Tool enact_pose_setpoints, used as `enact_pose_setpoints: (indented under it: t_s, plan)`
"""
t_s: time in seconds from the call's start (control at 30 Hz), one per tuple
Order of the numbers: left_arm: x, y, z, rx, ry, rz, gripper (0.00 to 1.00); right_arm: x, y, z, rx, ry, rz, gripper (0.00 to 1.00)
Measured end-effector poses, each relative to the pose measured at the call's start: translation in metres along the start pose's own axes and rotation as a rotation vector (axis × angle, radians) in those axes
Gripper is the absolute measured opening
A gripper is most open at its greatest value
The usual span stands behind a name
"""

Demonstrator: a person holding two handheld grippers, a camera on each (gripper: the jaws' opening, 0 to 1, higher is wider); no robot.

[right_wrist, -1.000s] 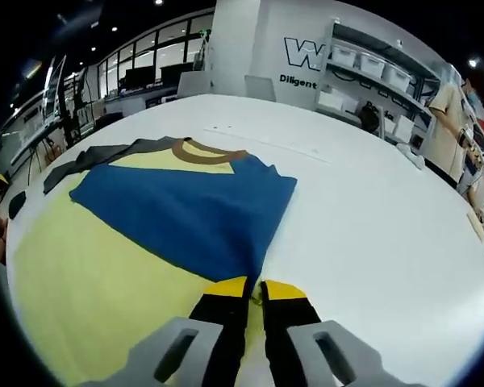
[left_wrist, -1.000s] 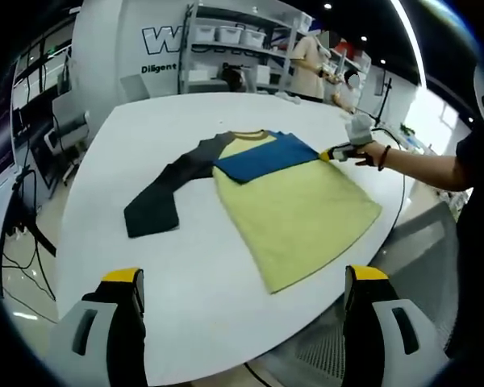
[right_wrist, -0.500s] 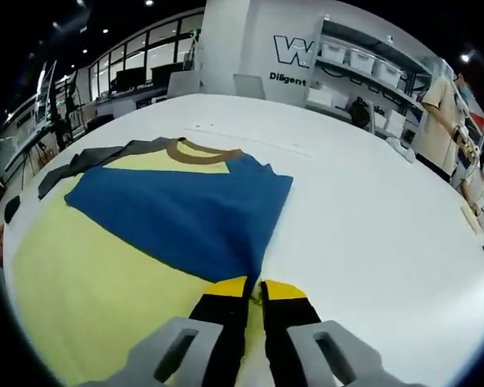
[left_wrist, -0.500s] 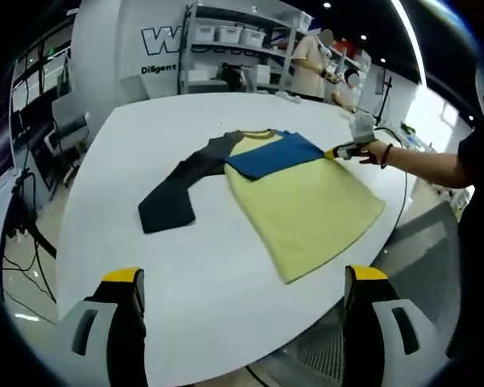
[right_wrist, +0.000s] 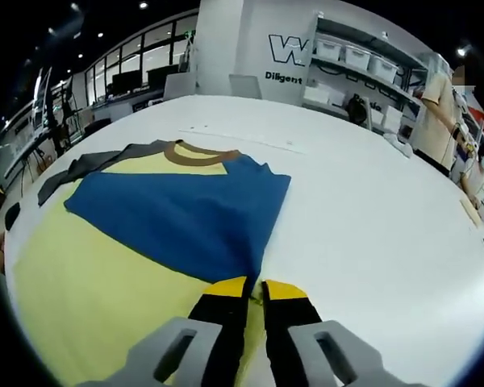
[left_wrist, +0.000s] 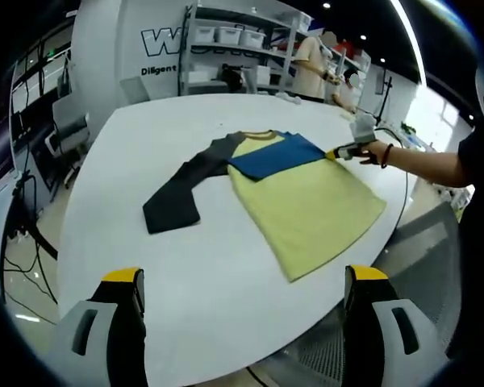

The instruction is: Fold the garment on the visible template until the final outline fits inside the template.

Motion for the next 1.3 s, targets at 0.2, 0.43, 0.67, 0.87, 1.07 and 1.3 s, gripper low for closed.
enact_pose_setpoints:
  t_s: [0.2, 0.43, 0.67, 0.87, 1.07, 1.3]
  plan:
    - [0.001, 0.000, -0.001, 0.001, 0.000, 0.002, 0.99, 0.002, -0.003, -0.003, 0.020, 0.027, 0.055, 0.14]
    - [0.004, 0.003, -0.002, 0.000, 0.005, 0.011, 0.99, 0.019, -0.013, -0.016, 0.085, 0.111, 0.125, 0.52]
    - [0.006, 0.006, -0.003, -0.001, 0.011, 0.015, 0.99, 0.030, -0.030, -0.032, 0.153, 0.137, 0.161, 0.86]
    - [0.006, 0.007, -0.005, 0.003, 0.014, 0.020, 0.99, 0.032, -0.042, -0.046, 0.188, 0.141, 0.136, 0.97]
    - [0.008, 0.007, -0.005, 0.012, 0.020, 0.025, 0.99, 0.028, -0.053, -0.061, 0.220, 0.126, 0.107, 0.99]
    - [0.011, 0.003, -0.004, 0.030, 0.032, 0.029, 0.98, 0.025, -0.061, -0.084, 0.249, 0.130, 0.059, 0.99]
Point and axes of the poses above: the point that each gripper's makers call its tool centre point, and the gripper's own axes: z roughly forward along the fingers, y roughly to its right, x roughly out of its top, the point moved 3 cm from there along -z, roughly backward along the fingers, and after that the axes turned 8 degrees about z, right-handed, at the moved point
